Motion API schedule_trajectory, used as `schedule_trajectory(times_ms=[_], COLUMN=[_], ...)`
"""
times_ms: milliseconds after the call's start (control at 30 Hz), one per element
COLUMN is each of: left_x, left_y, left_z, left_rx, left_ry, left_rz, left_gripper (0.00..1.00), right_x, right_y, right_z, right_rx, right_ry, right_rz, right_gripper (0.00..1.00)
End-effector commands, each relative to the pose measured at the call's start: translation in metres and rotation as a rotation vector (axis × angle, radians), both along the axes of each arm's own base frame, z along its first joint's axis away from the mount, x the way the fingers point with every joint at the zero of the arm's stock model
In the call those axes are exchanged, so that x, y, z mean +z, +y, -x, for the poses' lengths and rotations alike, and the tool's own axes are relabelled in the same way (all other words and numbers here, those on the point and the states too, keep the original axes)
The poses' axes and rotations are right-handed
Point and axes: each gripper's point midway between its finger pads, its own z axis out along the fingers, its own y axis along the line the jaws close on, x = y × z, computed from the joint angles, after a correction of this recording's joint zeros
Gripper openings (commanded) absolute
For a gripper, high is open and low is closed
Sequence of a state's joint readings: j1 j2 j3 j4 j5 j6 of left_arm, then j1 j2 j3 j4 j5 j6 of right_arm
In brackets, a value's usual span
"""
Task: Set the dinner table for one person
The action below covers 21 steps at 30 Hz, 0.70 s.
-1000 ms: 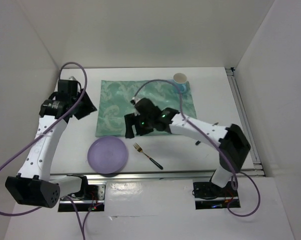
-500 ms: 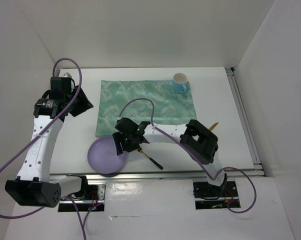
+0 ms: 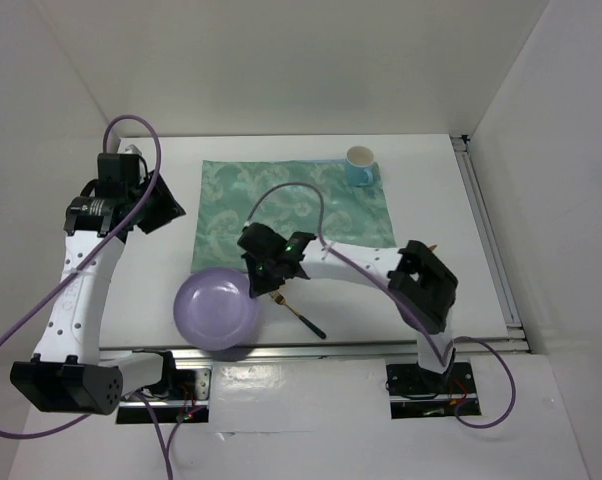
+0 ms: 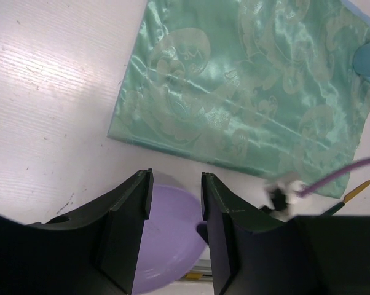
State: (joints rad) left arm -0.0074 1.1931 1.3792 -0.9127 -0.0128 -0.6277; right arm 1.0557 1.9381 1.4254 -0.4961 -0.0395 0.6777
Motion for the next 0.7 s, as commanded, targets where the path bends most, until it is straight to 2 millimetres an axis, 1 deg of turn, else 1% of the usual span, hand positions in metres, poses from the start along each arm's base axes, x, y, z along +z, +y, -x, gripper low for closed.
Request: schedule_trajectory(times_ms=[0,33,67,100,133,167,233,267,300,333,367,400,433,500,533,567,600,633,667], left_x=[0.031,0.031,0.034,0.032,0.031,0.024,0.017,0.01,0.008,0.003,-0.004,-0.006,-0.01,-0.019,-0.024,-0.033,-0.04,-0.044,-0.046], left_y=[0.001,0.001,0.0,-0.001,-0.003,-0.006,-0.009,-0.014,-0.016,-0.019,-0.022,-0.028,-0.028,-0.039,-0.043,-0.048,-0.056,-0.062,-0.069], left_z=[-0.003,-0.003,-0.005,-0.003,-0.005,-0.003,-0.001,0.001,0.0,0.001,0.002,0.002,0.003,0.008,0.01,0.013,0.017,0.017,0.02], left_rx=[-0.017,-0.017,-0.023,-0.016,-0.026,-0.037,-0.044,-0.061,-0.069,-0.069,-0.081,-0.093,-0.093,-0.122,-0.128,-0.132,-0.153,-0.164,-0.168], left_ry=[-0.087,-0.087,-0.1,-0.096,-0.101,-0.083,-0.064,-0.043,-0.044,-0.03,-0.018,-0.015,-0.002,0.015,0.029,0.05,0.072,0.071,0.076], left_rz=[-0.003,-0.003,0.003,0.011,0.02,0.031,0.051,0.069,0.076,0.085,0.099,0.114,0.115,0.128,0.135,0.144,0.149,0.164,0.186], left_gripper=[0.54,0.54,0.54,0.54,0.54,0.54,0.54,0.54,0.54,0.54,0.54,0.54,0.54,0.54,0.54,0.54,0.54,0.54,0.54], right_x=[0.1,0.106,0.11,0.113,0.112,0.112,0.106,0.102,0.096,0.093,0.084,0.078,0.074,0.062,0.054,0.052,0.041,0.037,0.037], right_y=[-0.031,-0.041,-0.062,-0.072,-0.081,-0.095,-0.11,-0.117,-0.128,-0.132,-0.139,-0.143,-0.143,-0.148,-0.148,-0.151,-0.151,-0.155,-0.155], right_z=[-0.057,-0.071,-0.101,-0.114,-0.128,-0.156,-0.18,-0.193,-0.213,-0.223,-0.239,-0.246,-0.252,-0.267,-0.267,-0.272,-0.272,-0.275,-0.275], right_rx=[-0.133,-0.16,-0.238,-0.256,-0.279,-0.334,-0.383,-0.431,-0.472,-0.495,-0.524,-0.552,-0.553,-0.593,-0.595,-0.611,-0.613,-0.635,-0.635], right_ry=[-0.158,-0.173,-0.184,-0.191,-0.192,-0.199,-0.181,-0.165,-0.15,-0.145,-0.133,-0.117,-0.108,-0.087,-0.075,-0.071,-0.051,-0.039,-0.038], right_rz=[-0.131,-0.131,-0.132,-0.137,-0.132,-0.154,-0.154,-0.158,-0.171,-0.182,-0.199,-0.199,-0.208,-0.206,-0.195,-0.198,-0.18,-0.179,-0.179], right_gripper=[0.0,0.0,0.0,0.0,0.0,0.0,0.0,0.0,0.0,0.0,0.0,0.0,0.0,0.0,0.0,0.0,0.0,0.0,0.0])
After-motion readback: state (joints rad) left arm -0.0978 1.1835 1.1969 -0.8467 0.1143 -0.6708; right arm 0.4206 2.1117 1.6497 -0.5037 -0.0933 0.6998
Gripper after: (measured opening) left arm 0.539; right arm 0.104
